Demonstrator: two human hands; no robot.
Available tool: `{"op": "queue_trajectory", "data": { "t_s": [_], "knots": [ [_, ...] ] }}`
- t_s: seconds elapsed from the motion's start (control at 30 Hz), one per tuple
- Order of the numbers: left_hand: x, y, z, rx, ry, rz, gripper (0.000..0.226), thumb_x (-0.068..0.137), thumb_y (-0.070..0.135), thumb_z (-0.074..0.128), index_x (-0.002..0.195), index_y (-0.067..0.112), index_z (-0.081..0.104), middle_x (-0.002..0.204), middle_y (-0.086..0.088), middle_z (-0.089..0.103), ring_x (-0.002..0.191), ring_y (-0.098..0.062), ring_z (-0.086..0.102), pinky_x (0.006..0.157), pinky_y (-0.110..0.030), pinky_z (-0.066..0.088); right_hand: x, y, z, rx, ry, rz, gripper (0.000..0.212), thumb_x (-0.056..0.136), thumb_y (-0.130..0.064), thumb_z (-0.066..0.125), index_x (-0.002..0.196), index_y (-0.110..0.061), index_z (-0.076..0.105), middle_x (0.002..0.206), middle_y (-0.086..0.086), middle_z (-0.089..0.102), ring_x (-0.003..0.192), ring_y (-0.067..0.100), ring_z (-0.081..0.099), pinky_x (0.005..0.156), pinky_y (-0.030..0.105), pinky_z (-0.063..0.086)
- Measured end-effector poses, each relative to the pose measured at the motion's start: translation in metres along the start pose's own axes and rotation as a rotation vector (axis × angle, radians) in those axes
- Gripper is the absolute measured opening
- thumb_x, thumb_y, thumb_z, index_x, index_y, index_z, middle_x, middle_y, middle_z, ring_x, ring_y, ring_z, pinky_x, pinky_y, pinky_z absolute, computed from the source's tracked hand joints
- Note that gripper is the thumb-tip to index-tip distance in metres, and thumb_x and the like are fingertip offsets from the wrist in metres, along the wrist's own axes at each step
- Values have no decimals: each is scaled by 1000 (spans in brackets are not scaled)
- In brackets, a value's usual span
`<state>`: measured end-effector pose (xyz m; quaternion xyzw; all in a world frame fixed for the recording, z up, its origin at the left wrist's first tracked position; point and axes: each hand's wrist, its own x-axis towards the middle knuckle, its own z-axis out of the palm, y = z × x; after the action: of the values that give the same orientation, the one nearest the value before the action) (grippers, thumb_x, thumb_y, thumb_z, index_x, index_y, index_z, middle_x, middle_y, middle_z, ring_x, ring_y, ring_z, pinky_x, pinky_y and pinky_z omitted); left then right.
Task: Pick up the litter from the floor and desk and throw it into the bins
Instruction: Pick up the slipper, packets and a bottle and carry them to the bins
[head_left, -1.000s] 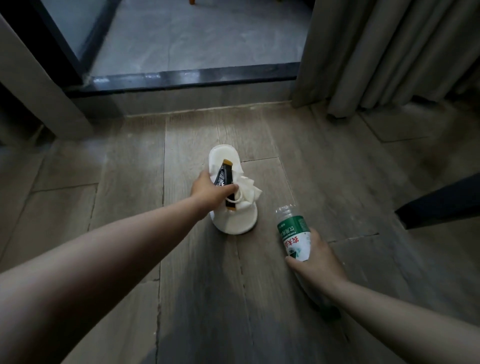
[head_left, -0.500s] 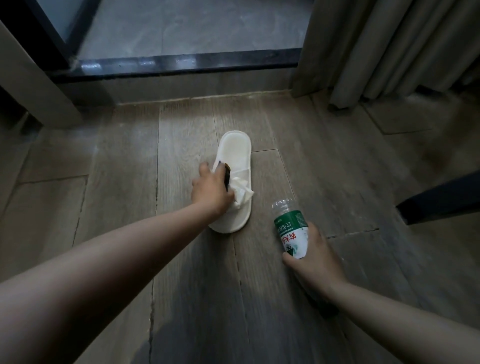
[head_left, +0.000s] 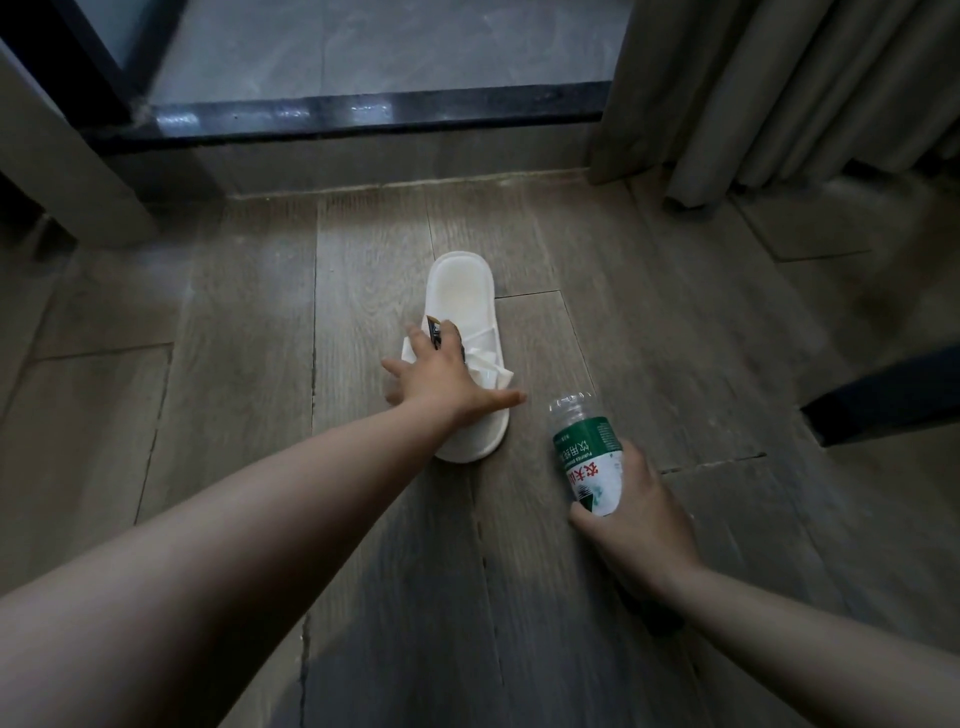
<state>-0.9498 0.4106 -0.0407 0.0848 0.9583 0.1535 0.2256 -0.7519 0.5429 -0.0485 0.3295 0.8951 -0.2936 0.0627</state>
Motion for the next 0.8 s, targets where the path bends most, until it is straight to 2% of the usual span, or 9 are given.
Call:
{"op": "queue_trajectory", "data": {
  "t_s": [0.17, 0.37, 0.57, 0.8],
  "knots": [
    [4, -2, 9, 75, -2, -29, 137, 42, 85, 65, 148, 30, -2, 156, -11, 0, 140, -43, 14, 104, -59, 30, -1, 0, 0, 4, 7, -3, 85, 68, -48, 69, 140, -27, 28, 126, 0, 52, 105, 21, 55, 81, 33, 45],
    [-5, 0, 14, 72, 49, -78, 131, 49, 75, 73, 148, 33, -2, 153, -8, 8, 125, -43, 32, 97, -52, 42, 0, 0, 1, -19, 6, -6, 86, 70, -46, 69, 142, -26, 27, 129, 1, 50, 107, 21, 54, 77, 29, 36],
    [-7, 6, 11, 131, 5, -95, 145, 42, 76, 76, 149, 28, -9, 156, -10, -1, 129, -44, 27, 95, -53, 40, -1, -1, 2, -27, 7, -5, 88, 71, -47, 69, 143, -26, 25, 131, 1, 49, 109, 21, 53, 79, 30, 38],
    [-7, 11, 13, 131, -6, -74, 142, 47, 67, 81, 149, 26, -9, 155, -14, -1, 132, -43, 22, 97, -54, 38, 0, 1, 4, -33, 15, 2, 90, 68, -49, 69, 143, -25, 24, 131, 0, 49, 112, 21, 53, 88, 36, 46]
  ]
}}
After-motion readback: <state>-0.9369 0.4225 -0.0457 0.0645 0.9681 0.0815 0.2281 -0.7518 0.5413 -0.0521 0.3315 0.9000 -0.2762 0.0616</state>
